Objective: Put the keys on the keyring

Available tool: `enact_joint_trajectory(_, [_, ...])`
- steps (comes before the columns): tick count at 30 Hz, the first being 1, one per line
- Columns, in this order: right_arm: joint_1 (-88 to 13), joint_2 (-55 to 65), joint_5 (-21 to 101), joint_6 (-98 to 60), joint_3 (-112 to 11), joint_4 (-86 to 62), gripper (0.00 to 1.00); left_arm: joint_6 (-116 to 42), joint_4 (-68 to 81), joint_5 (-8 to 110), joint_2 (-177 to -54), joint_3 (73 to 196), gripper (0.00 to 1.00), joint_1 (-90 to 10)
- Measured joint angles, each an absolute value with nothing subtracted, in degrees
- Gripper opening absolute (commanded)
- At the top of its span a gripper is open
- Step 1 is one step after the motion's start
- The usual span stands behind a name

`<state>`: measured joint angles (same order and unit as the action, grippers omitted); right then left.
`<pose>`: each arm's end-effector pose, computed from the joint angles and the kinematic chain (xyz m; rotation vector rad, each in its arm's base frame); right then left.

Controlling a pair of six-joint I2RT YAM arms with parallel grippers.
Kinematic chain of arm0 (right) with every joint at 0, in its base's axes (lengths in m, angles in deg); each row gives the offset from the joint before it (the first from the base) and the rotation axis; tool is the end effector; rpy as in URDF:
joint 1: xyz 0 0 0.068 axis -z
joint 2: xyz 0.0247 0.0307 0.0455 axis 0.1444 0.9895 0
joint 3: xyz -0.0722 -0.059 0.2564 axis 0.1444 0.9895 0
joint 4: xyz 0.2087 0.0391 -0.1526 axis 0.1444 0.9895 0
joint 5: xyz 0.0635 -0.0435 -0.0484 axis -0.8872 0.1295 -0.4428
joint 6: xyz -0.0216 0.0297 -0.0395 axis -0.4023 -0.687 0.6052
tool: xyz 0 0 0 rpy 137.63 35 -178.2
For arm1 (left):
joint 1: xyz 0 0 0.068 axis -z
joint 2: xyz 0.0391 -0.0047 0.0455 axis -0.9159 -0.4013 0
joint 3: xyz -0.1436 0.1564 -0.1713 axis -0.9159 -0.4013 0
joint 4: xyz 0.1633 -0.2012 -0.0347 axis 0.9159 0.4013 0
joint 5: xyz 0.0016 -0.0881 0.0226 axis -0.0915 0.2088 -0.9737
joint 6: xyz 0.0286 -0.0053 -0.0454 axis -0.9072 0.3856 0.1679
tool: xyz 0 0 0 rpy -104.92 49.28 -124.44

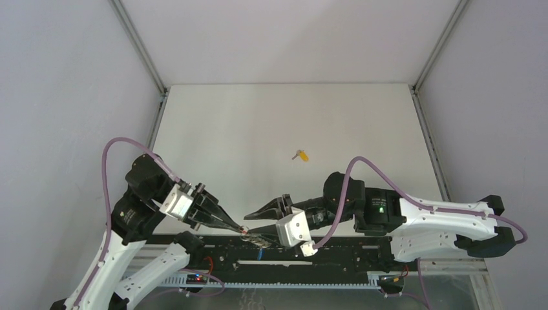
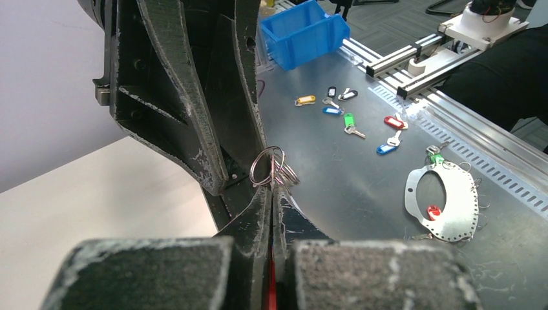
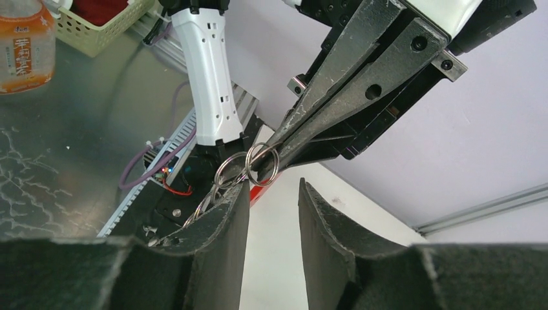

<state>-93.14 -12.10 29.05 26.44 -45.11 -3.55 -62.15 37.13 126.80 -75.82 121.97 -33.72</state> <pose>0.0111 0.2495 0.4317 -1.5965 0.5629 0.8728 0.0485 -0.0730 0.4169 1.5887 0.8070 -1.4278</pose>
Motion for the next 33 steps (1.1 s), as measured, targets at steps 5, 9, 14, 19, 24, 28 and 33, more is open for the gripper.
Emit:
enact_joint_trajectory(5, [-93.5, -12.2, 29.2, 26.4, -44.7, -5.1, 0.33, -62.1, 37.1, 126.9, -75.8, 122.0, 0.00, -33.7])
enact_joint_trajectory(9, [-93.8, -12.2, 29.4, 26.4, -44.7, -6.2, 0.24, -61.7, 37.1, 126.9, -75.8, 122.0, 0.00, -33.7])
enact_joint_trajectory(14, [-94.0, -12.2, 29.4, 26.4, -44.7, -7.2, 0.15, -61.6, 37.1, 126.9, -75.8, 122.0, 0.00, -33.7])
enact_joint_trajectory(19, [-94.0, -12.2, 29.0, 26.2, -44.7, -7.3, 0.04, -61.2, 37.1, 126.9, -75.8, 122.0, 0.00, -33.7])
enact_joint_trajectory(24, [-94.1, -12.1, 28.4, 26.2, -44.7, -6.8, 0.00, -61.1, 36.9, 126.8, -75.8, 122.0, 0.00, -33.7])
enact_joint_trajectory(28, [-94.0, -12.0, 28.0, 24.9, -45.3, -5.4, 0.00, -60.8, 36.9, 126.3, -75.8, 122.0, 0.06, -33.7])
enact_joint_trajectory(33, [-90.7, -10.8, 26.7, 17.0, -47.4, -3.5, 0.00, -60.8, 36.7, 121.9, -74.2, 121.5, 0.18, -33.7])
